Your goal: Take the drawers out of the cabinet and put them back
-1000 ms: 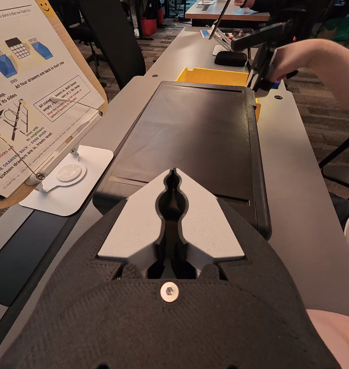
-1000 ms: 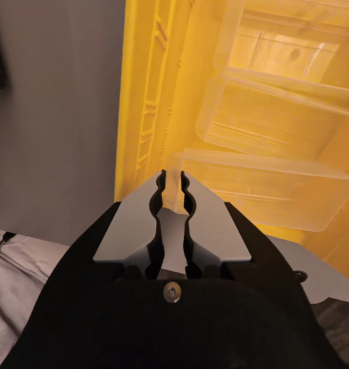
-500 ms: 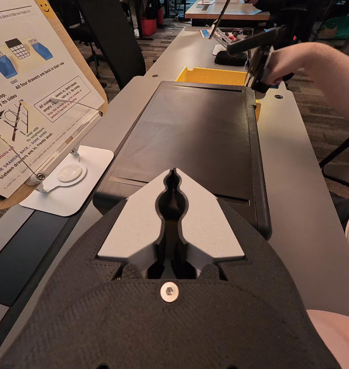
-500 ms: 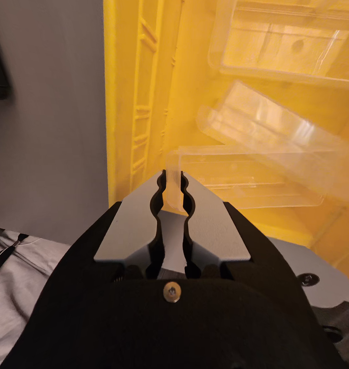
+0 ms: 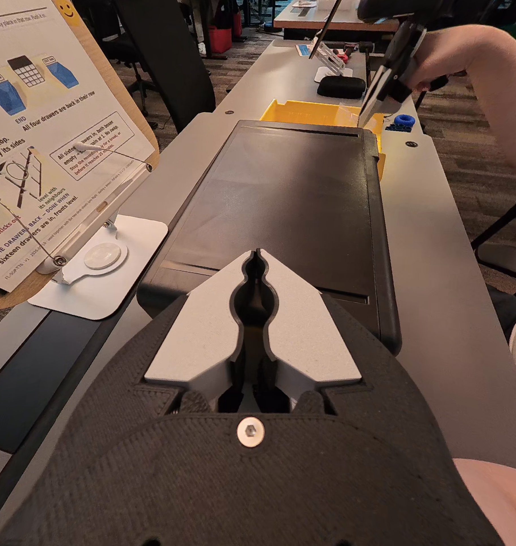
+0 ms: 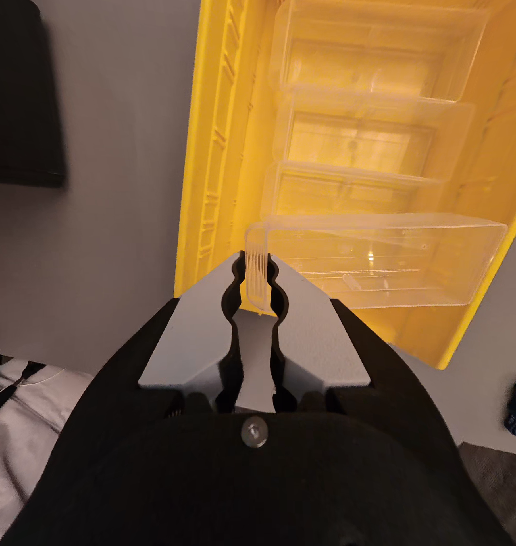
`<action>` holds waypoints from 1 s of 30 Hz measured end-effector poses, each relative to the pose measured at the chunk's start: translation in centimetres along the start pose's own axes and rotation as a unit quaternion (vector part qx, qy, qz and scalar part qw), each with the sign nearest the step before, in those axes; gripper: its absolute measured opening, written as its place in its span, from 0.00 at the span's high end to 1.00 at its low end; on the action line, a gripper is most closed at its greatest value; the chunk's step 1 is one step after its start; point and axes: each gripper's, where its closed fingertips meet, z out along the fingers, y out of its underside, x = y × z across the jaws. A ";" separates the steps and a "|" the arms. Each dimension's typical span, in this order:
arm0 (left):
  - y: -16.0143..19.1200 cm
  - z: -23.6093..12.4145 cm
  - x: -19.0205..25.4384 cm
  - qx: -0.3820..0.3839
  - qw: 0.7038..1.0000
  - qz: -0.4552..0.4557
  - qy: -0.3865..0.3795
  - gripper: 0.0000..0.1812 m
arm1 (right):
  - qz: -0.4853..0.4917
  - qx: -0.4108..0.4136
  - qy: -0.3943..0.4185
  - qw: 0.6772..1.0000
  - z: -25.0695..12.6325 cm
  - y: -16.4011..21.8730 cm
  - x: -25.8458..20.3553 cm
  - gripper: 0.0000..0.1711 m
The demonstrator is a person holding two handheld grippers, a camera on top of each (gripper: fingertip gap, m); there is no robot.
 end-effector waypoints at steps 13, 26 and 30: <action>0.0 0.0 0.0 0.000 1.000 0.000 0.000 1.00 | -0.005 -0.083 0.011 0.996 5.0 4.1 -1.2 0.94; 0.0 0.0 0.0 0.001 1.000 -0.001 0.002 1.00 | -0.016 -0.050 0.020 0.998 7.9 3.4 0.2 0.83; 0.0 0.0 0.0 0.001 1.000 -0.001 0.001 1.00 | -0.018 -0.001 -0.008 1.000 5.2 2.8 -0.2 0.83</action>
